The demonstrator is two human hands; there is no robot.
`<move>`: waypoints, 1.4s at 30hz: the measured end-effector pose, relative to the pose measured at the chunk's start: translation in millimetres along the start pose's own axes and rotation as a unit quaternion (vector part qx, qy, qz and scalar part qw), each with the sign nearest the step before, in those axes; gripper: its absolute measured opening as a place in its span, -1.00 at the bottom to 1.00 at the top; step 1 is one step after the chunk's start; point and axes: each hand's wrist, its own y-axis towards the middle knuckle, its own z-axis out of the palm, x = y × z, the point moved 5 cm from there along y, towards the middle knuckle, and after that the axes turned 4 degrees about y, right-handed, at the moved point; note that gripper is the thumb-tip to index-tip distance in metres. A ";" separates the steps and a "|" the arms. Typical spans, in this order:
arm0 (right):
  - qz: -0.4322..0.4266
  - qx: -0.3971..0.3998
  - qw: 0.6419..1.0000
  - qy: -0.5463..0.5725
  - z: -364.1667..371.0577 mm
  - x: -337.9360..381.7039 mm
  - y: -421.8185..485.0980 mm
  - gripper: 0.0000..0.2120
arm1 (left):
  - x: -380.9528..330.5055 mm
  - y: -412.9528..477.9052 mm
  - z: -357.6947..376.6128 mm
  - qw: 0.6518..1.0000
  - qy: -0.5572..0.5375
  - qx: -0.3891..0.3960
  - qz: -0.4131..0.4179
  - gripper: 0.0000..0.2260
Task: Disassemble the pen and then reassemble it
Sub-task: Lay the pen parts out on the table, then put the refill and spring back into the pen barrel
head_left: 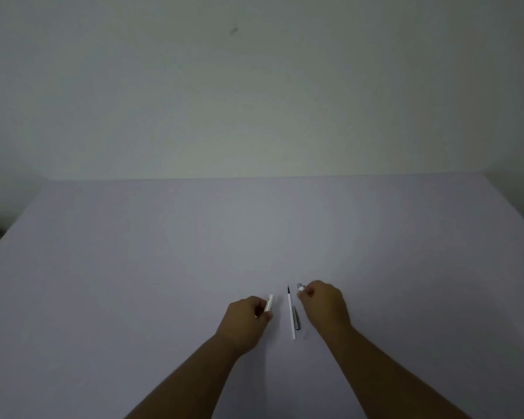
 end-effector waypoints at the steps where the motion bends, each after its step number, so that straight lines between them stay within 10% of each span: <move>1: -0.010 0.023 0.999 -0.029 7.2 6.7 2.0 -0.77 | 0.8 -0.5 -0.3 1.000 0.001 -0.003 0.001 -0.79; 9: -0.003 0.066 0.980 -0.190 31.6 24.3 10.4 -0.78 | 9.6 -3.7 -1.3 1.000 -0.004 -0.013 -0.006 -0.79; 26: -0.005 0.069 0.984 -0.162 36.8 23.1 10.0 -0.78 | 14.0 -0.6 -2.8 1.000 0.011 0.012 -0.008 -0.92; 35: 0.057 -0.016 0.961 0.271 0.9 33.7 13.2 -0.78 | 12.5 3.2 -2.1 0.999 0.042 0.013 0.004 -0.86; 42: 0.072 -0.044 0.932 0.354 -12.4 30.6 10.0 -0.81 | 3.5 5.5 0.3 0.999 0.048 0.019 0.010 -0.86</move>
